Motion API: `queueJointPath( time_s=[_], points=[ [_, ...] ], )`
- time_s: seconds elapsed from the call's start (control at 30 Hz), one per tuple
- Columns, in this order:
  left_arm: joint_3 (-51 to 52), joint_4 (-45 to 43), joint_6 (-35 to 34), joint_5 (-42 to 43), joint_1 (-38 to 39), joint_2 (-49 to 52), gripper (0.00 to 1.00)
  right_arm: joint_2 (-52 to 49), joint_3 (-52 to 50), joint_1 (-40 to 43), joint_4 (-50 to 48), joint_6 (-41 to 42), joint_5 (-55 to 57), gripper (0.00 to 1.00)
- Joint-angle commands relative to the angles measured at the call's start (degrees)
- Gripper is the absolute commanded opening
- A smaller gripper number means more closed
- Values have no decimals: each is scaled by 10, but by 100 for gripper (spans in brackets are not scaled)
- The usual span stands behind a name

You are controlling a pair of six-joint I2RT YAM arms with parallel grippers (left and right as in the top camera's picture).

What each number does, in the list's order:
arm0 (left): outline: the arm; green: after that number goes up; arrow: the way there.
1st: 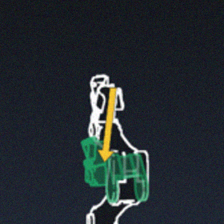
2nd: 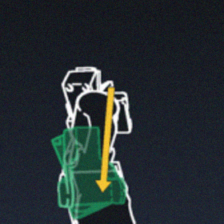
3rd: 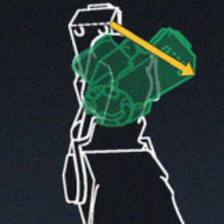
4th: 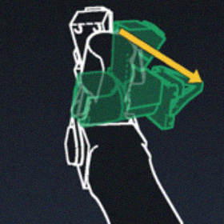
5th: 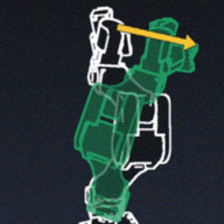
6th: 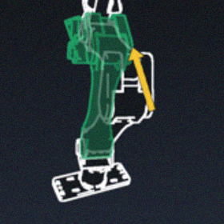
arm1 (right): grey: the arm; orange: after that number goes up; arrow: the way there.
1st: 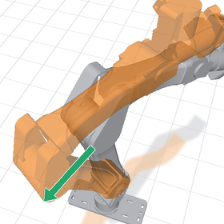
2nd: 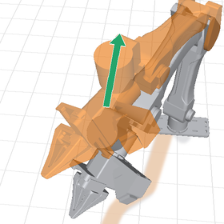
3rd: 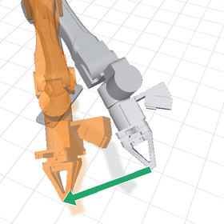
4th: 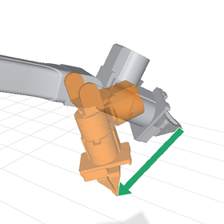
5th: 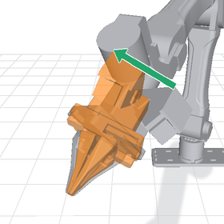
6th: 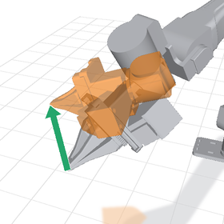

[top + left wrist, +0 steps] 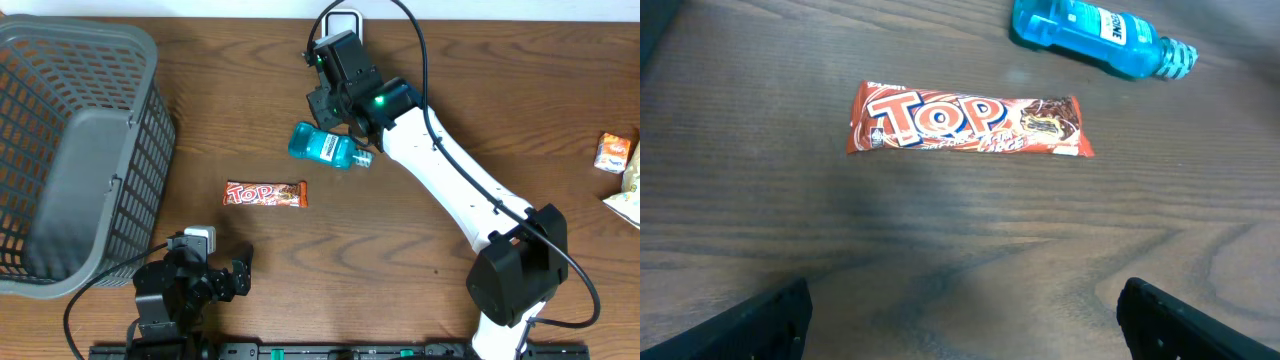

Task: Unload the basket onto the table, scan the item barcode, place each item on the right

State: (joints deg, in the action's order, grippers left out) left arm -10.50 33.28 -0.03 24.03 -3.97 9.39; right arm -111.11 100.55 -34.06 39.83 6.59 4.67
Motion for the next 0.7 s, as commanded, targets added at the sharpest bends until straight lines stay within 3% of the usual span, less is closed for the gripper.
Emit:
queueJointPath(
  time_s=[0.0,0.13,0.2,0.23,0.4,0.67],
  points=[
    [-1,2,-1,1,-2,0,98,12,9,-1,14,-11,17,22],
    [-1,2,-1,1,-2,0,98,-8,9,12,47,-36,-7,50],
    [-1,2,-1,1,-2,0,98,-27,9,16,63,-148,-57,74],
    [-1,2,-1,1,-2,0,98,-38,9,17,75,-206,-78,98],
    [-1,2,0,1,-2,0,98,-106,9,15,92,-290,-71,99],
    [-1,1,-1,1,-2,0,98,-188,9,-26,56,-340,110,99]
  ],
)
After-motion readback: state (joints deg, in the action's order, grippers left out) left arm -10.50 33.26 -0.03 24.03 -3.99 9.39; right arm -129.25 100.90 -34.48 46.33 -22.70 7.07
